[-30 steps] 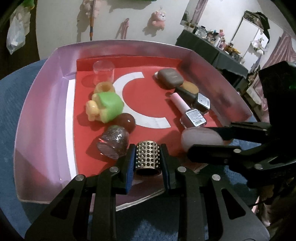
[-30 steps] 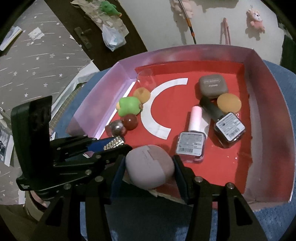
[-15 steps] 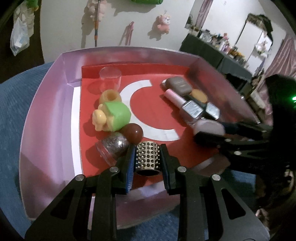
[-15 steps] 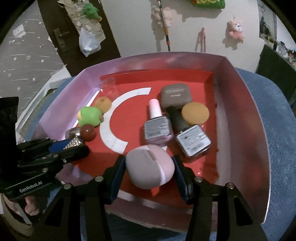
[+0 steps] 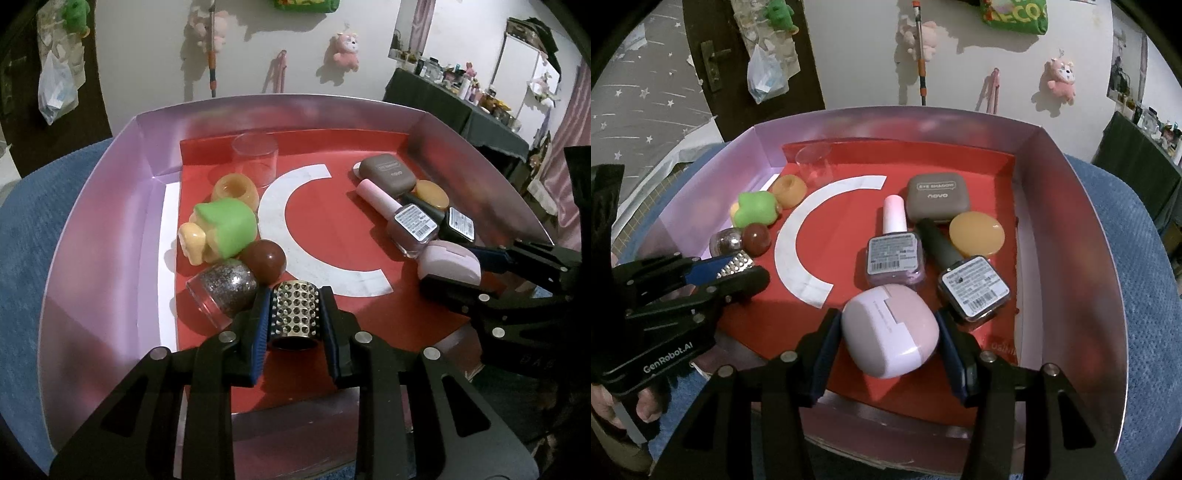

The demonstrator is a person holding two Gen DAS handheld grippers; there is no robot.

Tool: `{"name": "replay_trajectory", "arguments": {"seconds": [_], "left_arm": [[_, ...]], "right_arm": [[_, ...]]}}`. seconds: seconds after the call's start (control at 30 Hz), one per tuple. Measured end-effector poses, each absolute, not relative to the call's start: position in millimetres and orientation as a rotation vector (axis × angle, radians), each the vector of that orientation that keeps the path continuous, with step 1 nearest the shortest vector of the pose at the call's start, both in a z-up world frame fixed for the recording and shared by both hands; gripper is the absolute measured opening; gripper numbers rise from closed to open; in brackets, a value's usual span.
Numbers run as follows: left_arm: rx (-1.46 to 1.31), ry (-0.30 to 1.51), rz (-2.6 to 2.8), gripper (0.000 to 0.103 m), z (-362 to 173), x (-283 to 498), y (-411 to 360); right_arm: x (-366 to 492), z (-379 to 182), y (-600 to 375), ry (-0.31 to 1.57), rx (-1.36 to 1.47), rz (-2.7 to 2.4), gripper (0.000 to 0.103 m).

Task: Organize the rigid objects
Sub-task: 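Lower both items onto the red sheet and open both tools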

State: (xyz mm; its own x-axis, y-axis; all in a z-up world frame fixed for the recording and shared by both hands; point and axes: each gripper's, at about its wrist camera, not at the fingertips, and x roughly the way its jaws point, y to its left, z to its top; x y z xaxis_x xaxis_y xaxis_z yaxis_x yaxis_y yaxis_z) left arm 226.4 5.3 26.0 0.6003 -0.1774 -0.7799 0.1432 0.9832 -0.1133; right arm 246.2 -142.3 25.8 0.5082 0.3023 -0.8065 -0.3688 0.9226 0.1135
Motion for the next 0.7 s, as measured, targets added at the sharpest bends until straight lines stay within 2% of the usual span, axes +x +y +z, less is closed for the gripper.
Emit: {"name": "replay_trajectory", "arguments": {"seconds": [0.7], "left_arm": [[-0.056, 0.913, -0.173, 0.024, 27.7, 224.9, 5.4]], "right_arm": [[245.1, 26.6, -143.7, 0.943, -0.039, 0.402, 0.055]]}}
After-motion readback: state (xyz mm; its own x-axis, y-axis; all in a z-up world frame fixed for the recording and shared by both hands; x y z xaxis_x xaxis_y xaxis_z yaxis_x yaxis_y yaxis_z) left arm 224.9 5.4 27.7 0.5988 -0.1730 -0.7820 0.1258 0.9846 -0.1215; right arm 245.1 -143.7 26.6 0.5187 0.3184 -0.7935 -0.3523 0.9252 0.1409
